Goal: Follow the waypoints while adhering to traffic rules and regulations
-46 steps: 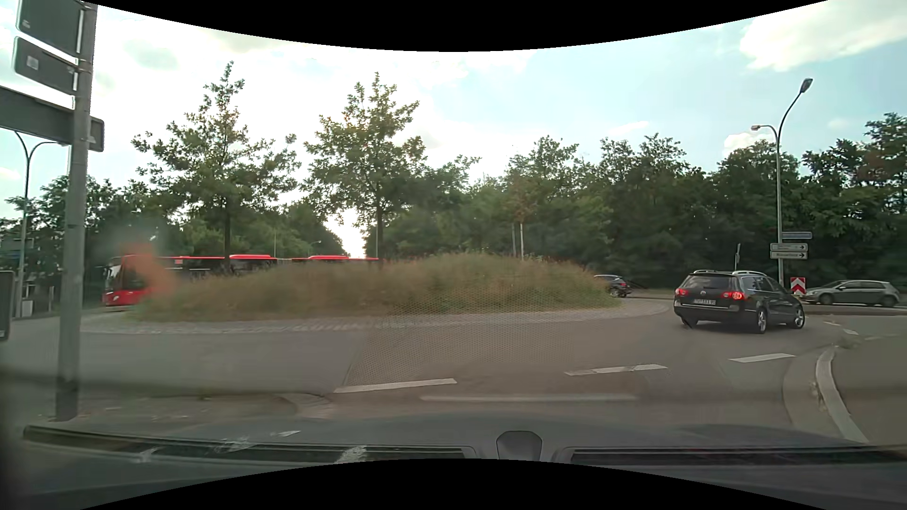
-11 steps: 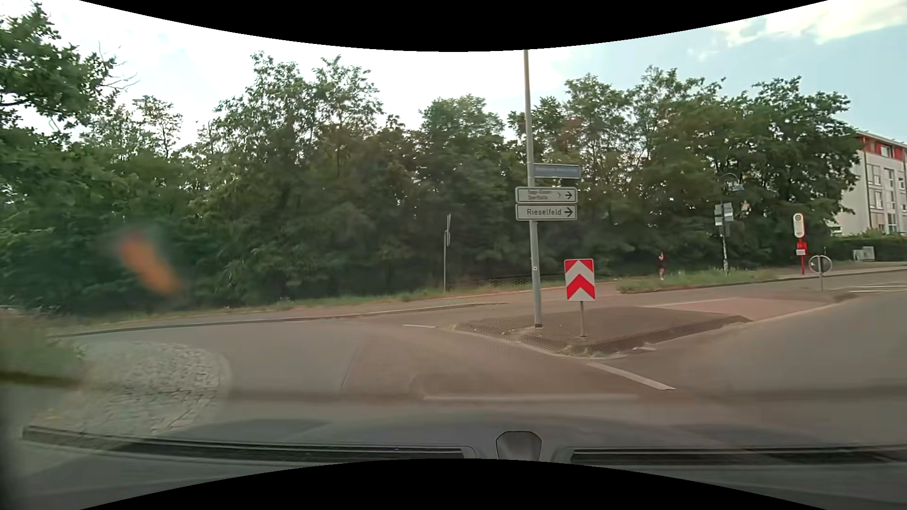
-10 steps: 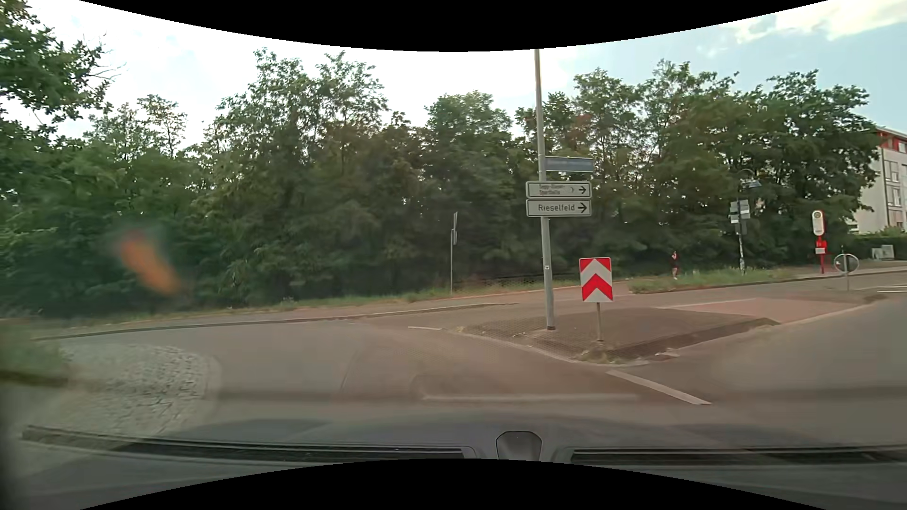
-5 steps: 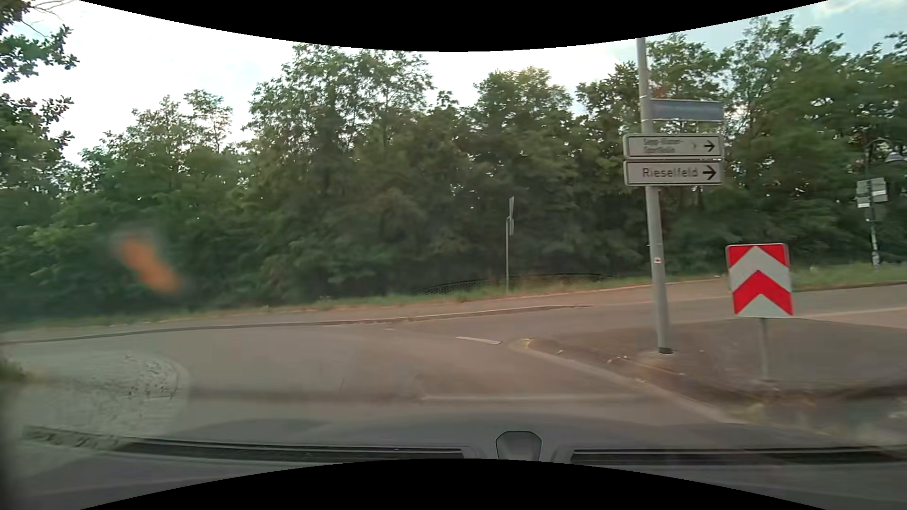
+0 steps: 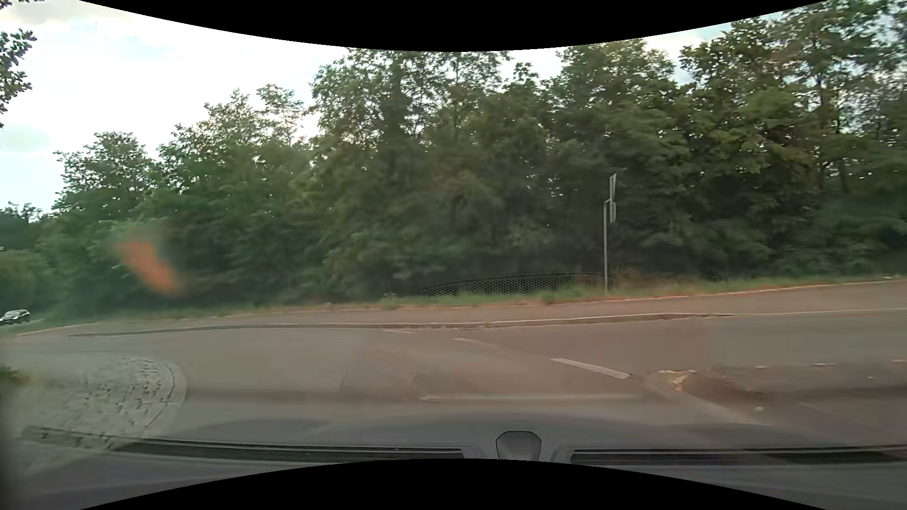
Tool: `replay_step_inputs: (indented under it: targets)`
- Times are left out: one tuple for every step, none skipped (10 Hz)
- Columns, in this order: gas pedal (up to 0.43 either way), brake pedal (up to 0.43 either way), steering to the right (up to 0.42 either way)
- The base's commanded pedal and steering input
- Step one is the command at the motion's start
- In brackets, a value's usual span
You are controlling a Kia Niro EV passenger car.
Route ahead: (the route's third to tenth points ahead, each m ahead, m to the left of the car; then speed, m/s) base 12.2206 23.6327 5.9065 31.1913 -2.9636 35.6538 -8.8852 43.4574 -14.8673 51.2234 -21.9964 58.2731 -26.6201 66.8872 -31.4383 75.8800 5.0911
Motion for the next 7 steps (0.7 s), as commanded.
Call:
replay_step_inputs:
  targets:
    - [0.028, 0.000, -0.319]
    - [0.039, 0.000, -0.319]
    - [0.047, 0.000, -0.319]
    - [0.047, 0.000, -0.318]
    - [0.059, 0.000, -0.317]
    - [0.059, 0.000, -0.317]
    - [0.067, 0.000, -0.316]
